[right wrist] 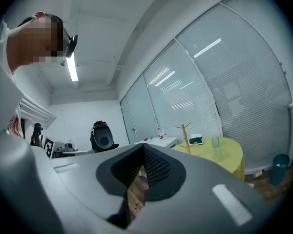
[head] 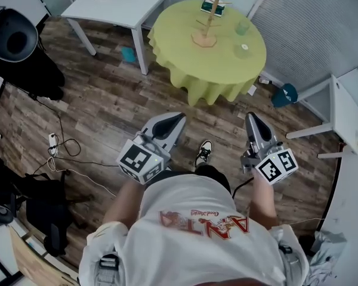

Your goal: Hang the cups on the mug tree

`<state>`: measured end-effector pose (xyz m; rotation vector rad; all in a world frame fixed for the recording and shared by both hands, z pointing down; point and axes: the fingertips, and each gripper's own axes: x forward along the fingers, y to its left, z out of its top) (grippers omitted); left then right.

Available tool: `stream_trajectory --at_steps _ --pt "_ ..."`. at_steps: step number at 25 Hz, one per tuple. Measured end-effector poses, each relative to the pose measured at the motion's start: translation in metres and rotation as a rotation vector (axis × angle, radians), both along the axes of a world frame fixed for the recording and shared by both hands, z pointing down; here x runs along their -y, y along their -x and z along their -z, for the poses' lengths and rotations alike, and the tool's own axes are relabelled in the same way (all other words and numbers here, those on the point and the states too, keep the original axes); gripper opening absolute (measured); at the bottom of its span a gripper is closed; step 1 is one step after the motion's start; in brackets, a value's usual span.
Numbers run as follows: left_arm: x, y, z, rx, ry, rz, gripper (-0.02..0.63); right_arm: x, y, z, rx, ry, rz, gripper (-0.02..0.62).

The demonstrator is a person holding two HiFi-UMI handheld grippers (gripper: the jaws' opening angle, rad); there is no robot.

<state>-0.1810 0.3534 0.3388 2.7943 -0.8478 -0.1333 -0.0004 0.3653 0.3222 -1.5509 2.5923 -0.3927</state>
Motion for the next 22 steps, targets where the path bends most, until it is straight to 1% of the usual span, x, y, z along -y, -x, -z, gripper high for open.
stream_trajectory --at_steps 4,6,10,14,19,22 --pt "0.032 -0.013 -0.007 0.016 0.015 0.017 0.009 0.036 -0.014 -0.012 0.012 0.010 0.013 0.002" --pt "0.052 -0.026 -0.008 0.014 0.028 0.026 0.009 0.056 -0.027 -0.015 0.013 0.012 0.018 0.002" --pt "0.095 -0.067 0.000 0.031 0.020 0.025 0.009 0.100 -0.067 -0.014 0.030 0.013 0.022 0.002" --pt "0.134 -0.107 0.002 0.040 0.019 0.041 0.009 0.137 -0.114 -0.015 0.043 0.024 0.018 0.002" --pt "0.168 -0.151 0.000 0.091 0.050 0.075 0.009 0.178 -0.166 -0.033 0.047 0.050 0.028 0.002" --pt "0.183 -0.169 -0.008 0.110 0.065 0.098 0.009 0.201 -0.184 -0.045 0.066 0.068 0.053 0.002"
